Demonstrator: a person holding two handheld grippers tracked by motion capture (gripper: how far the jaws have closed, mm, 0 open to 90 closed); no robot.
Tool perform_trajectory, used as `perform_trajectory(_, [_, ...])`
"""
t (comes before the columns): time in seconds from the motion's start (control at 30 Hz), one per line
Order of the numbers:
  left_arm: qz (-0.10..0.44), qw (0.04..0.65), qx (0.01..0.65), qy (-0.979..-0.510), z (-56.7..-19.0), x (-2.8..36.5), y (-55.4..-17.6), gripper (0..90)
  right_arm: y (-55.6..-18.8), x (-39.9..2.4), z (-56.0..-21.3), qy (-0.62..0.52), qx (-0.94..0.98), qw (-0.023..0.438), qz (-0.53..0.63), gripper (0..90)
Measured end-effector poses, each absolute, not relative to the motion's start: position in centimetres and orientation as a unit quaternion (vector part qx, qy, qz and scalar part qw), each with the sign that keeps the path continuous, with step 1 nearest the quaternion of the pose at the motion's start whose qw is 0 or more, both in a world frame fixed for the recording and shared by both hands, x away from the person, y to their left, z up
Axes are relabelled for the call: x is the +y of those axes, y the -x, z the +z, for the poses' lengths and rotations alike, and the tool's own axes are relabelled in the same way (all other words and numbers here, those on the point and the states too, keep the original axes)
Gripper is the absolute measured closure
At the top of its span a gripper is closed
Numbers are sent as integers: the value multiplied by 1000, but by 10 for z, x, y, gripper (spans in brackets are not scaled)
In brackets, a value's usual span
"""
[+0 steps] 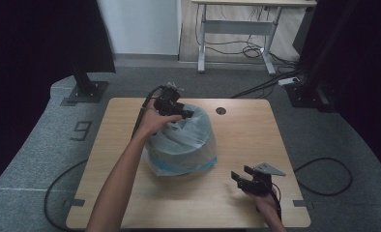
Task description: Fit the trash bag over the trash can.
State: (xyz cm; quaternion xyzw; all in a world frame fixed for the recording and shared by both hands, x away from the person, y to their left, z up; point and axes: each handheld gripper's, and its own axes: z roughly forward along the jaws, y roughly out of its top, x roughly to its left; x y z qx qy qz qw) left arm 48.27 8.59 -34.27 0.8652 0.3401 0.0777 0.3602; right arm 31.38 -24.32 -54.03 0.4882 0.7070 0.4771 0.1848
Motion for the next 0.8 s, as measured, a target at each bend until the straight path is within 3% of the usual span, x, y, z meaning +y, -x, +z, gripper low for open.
perform_trajectory(0.6, [52, 277, 342, -897, -373, 57, -492, 421, -312, -239, -540, -470, 725, 174, 472, 310])
perform_trajectory(0.8, [59, 298, 337, -891, -370, 63, -487, 404, -312, -238, -539, -463, 730, 172, 471, 308])
